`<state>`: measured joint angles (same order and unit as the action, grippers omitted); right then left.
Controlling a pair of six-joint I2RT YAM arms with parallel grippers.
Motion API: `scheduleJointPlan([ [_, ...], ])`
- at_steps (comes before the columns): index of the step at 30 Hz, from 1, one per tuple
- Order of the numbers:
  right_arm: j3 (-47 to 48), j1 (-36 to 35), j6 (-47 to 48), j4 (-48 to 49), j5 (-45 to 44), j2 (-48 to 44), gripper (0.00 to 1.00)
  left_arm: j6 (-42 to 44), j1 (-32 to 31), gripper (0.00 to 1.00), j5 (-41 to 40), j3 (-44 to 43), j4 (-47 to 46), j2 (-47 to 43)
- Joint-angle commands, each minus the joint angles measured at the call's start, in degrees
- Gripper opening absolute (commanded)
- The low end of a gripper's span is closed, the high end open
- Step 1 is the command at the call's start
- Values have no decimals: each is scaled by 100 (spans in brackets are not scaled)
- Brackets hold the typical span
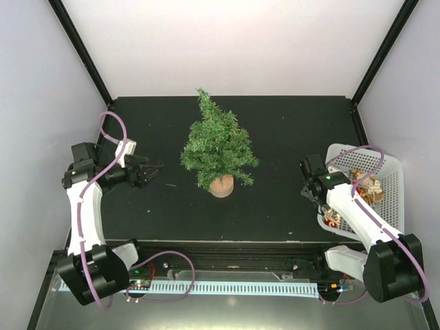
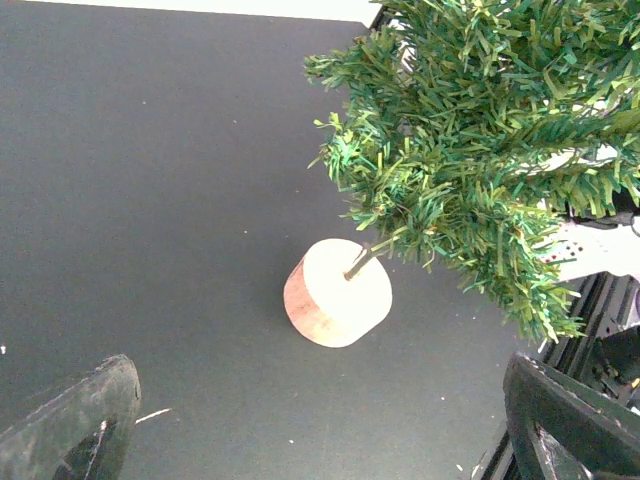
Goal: Decorate the small christmas tree
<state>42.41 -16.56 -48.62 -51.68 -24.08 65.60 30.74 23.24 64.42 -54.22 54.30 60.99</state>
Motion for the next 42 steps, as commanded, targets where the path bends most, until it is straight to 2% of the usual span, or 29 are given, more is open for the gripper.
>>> scheduleJointPlan([
  [1,-209,-107,62,337,895,-131,54,277,40,99,371,-124,180,133],
  [4,-232,-486,-86,258,1164,-170,55,121,45,99,464,-133,46,407],
  [10,261,-2138,-973,10,1152,-54,55,119,23,99,629,-265,103,910],
  [14,473,-3064,-1543,282,1234,300,55,226,5,99,616,-317,206,1065],
  [21,635,-3905,-1909,382,998,686,54,457,11,99,435,-578,642,943],
  [28,1009,-3907,-2104,-566,-54,-157,57,252,14,99,-312,-704,620,-174],
  [32,1238,-3620,-1755,-658,-375,-656,61,-182,16,99,-532,-787,506,-753],
  [35,987,-2686,-1158,-191,77,-913,62,-354,8,99,-470,-929,609,-857],
  [38,315,-1540,-888,933,1544,-1267,61,-518,5,99,-297,-1065,755,-667],
  [40,-16,-1147,-972,1613,2180,-1343,61,-568,9,99,-154,-1120,814,-474],
  [42,-51,-952,-1039,1883,2555,-1113,60,-657,9,99,-21,-1099,780,-277],
])
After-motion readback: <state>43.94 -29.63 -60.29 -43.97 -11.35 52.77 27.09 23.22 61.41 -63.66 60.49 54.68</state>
